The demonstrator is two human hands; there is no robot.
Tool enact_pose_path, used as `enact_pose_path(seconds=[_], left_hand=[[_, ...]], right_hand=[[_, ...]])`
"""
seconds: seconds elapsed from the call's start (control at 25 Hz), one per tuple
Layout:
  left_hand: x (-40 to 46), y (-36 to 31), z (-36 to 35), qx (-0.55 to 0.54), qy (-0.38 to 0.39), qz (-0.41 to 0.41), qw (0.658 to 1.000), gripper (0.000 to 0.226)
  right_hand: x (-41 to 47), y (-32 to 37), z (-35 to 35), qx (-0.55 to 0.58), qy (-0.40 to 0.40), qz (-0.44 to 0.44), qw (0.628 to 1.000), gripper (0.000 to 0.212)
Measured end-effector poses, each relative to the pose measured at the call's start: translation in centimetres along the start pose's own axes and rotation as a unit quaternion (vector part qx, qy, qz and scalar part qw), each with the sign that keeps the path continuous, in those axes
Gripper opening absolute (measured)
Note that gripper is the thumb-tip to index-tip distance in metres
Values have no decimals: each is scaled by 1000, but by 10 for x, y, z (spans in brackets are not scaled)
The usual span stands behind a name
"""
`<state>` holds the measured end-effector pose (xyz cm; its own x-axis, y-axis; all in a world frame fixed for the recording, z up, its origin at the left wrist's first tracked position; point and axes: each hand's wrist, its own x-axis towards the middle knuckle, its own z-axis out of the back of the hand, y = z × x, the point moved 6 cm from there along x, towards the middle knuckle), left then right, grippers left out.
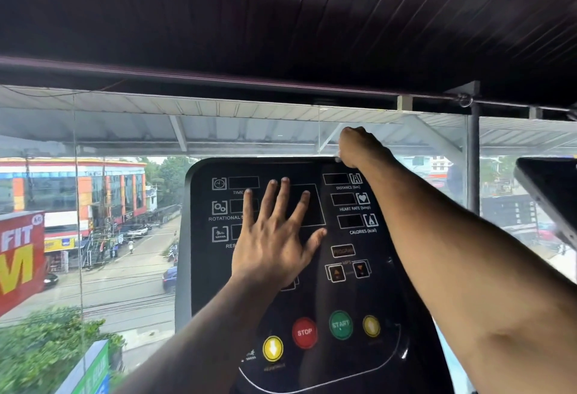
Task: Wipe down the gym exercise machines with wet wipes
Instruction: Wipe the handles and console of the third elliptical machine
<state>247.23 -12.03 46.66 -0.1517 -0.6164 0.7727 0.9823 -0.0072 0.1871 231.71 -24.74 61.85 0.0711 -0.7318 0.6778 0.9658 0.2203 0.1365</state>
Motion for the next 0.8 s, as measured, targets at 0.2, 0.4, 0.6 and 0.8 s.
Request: enact_pose_path(seconds=[0.2,0.4,0.6,0.8], left_hand=[[1,-1,2,-3,31,-3,1000,84],[4,2,7,3,76,-15,997,85],[-26,18,14,12,53,-43,998,81],[-46,28,15,-3,28,-30,999,77]], right_hand=[[-5,-11,1,4,-4,-9,1000,31],[-35,48,-8,70,3,132,989,35],[-54,67,-3,130,12,207,970,50],[-48,35,-8,102,5,109,989,44]])
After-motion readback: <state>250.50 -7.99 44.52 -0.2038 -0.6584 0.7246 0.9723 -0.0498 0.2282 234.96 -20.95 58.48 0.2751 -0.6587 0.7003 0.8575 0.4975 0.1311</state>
